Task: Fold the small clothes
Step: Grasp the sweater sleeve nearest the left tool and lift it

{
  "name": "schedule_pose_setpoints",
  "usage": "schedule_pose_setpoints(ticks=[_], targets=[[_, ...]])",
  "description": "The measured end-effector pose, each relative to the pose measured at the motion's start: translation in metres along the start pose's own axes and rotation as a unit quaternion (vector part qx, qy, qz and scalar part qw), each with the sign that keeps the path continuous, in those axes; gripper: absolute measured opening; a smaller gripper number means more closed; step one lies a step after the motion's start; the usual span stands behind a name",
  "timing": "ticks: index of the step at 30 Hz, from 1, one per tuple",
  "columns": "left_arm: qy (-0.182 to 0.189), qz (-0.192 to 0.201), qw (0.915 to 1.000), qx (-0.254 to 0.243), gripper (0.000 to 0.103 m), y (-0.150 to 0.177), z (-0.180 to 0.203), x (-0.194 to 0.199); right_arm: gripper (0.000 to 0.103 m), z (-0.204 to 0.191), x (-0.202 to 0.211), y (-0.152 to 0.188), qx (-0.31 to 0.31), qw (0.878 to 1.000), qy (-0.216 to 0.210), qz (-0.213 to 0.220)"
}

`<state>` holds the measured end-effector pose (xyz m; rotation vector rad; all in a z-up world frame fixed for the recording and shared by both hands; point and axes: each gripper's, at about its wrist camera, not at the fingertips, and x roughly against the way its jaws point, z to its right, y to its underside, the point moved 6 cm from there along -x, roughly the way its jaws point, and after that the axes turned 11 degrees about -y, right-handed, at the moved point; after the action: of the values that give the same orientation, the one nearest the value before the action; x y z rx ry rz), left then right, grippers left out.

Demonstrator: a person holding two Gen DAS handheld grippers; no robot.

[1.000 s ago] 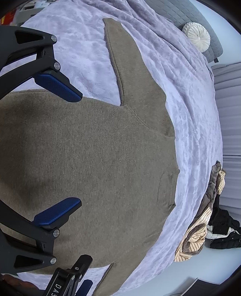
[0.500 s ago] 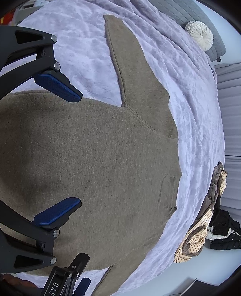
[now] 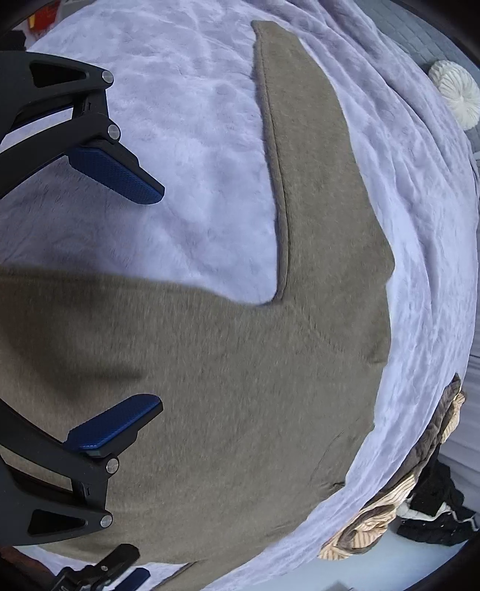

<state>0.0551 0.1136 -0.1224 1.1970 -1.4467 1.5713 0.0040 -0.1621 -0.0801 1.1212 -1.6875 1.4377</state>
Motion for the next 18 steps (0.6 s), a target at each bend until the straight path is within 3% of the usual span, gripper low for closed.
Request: schedule_pose_setpoints(ticks=[5, 10, 14, 16, 18], targets=[[0.041, 0.05, 0.9912, 0.115, 0.103, -0.025, -0.085, -0.004, 0.102, -0.022, -0.009, 0.009, 0.014, 1.0, -0.024, -0.012], [0.063, 0.031, 0.9719, 0.225, 0.103, -0.043, -0.17, -0.043, 0.102, -0.035, -0.014, 0.013, 0.017, 0.999, -0.032, -0.02], [0.12, 0.017, 0.9424, 0.312, 0.103, -0.05, -0.21, -0.076, 0.102, -0.042, -0.018, 0.013, 0.015, 0.999, -0.035, -0.024], [0.159, 0.026, 0.9253, 0.343, 0.103, -0.056, -0.22, -0.084, 0.102, -0.046, -0.022, 0.014, 0.016, 0.999, -0.037, -0.031], [0.176, 0.051, 0.915, 0.359, 0.103, -0.063, -0.227, -0.082, 0.102, -0.051, -0.026, 0.013, 0.022, 0.998, -0.036, -0.038]])
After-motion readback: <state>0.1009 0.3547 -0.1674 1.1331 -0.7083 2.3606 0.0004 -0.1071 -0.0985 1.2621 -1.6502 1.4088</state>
